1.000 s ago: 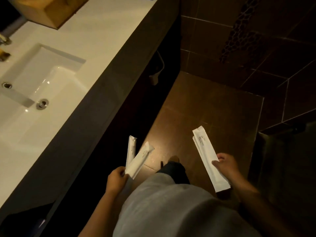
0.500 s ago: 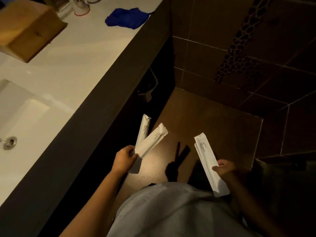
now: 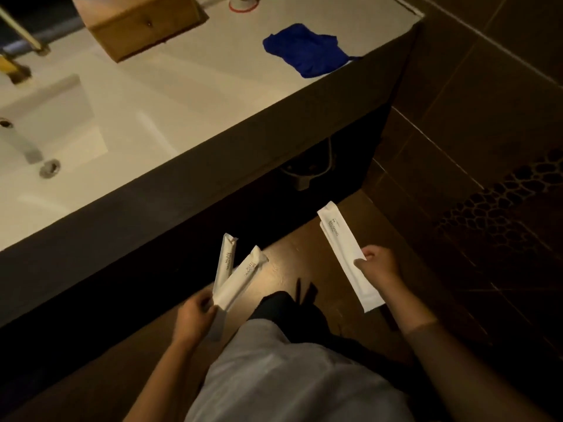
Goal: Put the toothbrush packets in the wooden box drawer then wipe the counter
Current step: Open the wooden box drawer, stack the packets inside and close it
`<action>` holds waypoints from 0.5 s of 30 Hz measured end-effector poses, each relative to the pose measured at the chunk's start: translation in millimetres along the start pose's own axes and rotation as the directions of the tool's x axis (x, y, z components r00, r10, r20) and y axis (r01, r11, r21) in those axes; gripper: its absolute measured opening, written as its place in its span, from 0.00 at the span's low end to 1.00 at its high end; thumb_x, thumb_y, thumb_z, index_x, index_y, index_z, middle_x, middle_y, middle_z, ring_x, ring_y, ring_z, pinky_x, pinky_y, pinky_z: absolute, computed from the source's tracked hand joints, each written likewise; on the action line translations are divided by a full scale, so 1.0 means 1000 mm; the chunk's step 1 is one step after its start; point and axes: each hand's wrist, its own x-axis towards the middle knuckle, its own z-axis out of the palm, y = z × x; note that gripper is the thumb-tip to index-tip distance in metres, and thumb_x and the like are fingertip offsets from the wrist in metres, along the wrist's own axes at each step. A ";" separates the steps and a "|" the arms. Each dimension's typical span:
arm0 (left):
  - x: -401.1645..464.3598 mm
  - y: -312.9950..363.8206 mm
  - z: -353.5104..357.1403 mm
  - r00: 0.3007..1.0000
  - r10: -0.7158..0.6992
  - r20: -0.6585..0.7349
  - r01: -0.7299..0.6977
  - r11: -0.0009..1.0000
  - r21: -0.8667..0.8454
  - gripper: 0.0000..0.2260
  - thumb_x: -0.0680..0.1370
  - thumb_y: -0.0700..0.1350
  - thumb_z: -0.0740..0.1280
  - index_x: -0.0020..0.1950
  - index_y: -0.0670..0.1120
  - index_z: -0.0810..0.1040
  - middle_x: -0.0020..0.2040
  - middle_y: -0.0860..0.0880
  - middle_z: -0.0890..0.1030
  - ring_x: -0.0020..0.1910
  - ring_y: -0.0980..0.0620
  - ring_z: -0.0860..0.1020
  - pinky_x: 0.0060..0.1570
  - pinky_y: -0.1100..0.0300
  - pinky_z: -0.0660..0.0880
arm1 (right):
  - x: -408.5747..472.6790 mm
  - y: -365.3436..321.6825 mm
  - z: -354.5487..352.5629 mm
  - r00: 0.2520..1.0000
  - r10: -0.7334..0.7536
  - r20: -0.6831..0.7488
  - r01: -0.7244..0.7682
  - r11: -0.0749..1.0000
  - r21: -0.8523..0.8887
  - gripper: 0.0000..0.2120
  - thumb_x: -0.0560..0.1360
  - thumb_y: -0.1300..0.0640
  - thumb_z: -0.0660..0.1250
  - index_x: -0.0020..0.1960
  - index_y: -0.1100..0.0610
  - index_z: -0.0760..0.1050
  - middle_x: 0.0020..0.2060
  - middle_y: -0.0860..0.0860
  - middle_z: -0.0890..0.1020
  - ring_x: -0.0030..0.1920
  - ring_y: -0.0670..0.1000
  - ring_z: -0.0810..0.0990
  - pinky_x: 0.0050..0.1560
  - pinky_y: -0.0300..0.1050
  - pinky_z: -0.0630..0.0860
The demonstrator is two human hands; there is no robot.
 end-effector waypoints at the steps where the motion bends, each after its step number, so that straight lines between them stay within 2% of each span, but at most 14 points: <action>1: -0.001 -0.001 0.001 1.000 -0.024 -0.008 0.024 1.000 -0.009 0.15 0.74 0.37 0.67 0.60 0.38 0.75 0.57 0.38 0.79 0.56 0.41 0.77 0.55 0.51 0.72 | 0.010 -0.008 -0.001 1.000 -0.015 0.014 0.015 1.000 -0.011 0.12 0.73 0.66 0.67 0.56 0.66 0.76 0.54 0.62 0.80 0.54 0.61 0.78 0.53 0.50 0.75; 4: 0.004 0.002 0.003 0.995 -0.102 -0.005 0.101 0.995 -0.021 0.15 0.74 0.37 0.67 0.60 0.38 0.75 0.58 0.37 0.79 0.56 0.42 0.77 0.55 0.50 0.73 | 0.037 -0.029 0.002 0.997 -0.039 0.062 0.042 0.998 -0.040 0.11 0.72 0.66 0.67 0.54 0.67 0.76 0.53 0.62 0.81 0.53 0.61 0.79 0.52 0.50 0.75; 8: 0.038 0.026 -0.001 0.994 -0.105 0.036 0.105 0.994 -0.017 0.15 0.74 0.38 0.67 0.60 0.39 0.75 0.58 0.38 0.79 0.56 0.43 0.78 0.56 0.52 0.73 | 0.067 -0.051 0.010 0.995 -0.043 0.095 0.048 0.997 -0.061 0.11 0.72 0.68 0.66 0.53 0.70 0.76 0.51 0.64 0.81 0.53 0.63 0.79 0.54 0.54 0.75; 12: 0.078 0.082 -0.017 0.998 -0.016 0.065 0.018 0.999 -0.031 0.14 0.74 0.38 0.67 0.60 0.40 0.76 0.57 0.41 0.80 0.56 0.46 0.78 0.55 0.58 0.71 | 0.085 -0.064 0.007 0.991 -0.016 0.133 0.030 0.994 -0.104 0.07 0.71 0.69 0.66 0.48 0.71 0.76 0.49 0.65 0.82 0.50 0.64 0.80 0.53 0.56 0.77; 15: 0.103 0.136 -0.032 0.989 0.114 0.097 -0.109 0.993 -0.055 0.13 0.75 0.40 0.67 0.59 0.42 0.77 0.55 0.44 0.80 0.52 0.50 0.77 0.51 0.61 0.70 | 0.096 -0.082 -0.003 0.997 0.014 0.080 -0.012 0.999 -0.031 0.09 0.71 0.71 0.66 0.50 0.73 0.76 0.49 0.65 0.81 0.49 0.62 0.79 0.49 0.48 0.73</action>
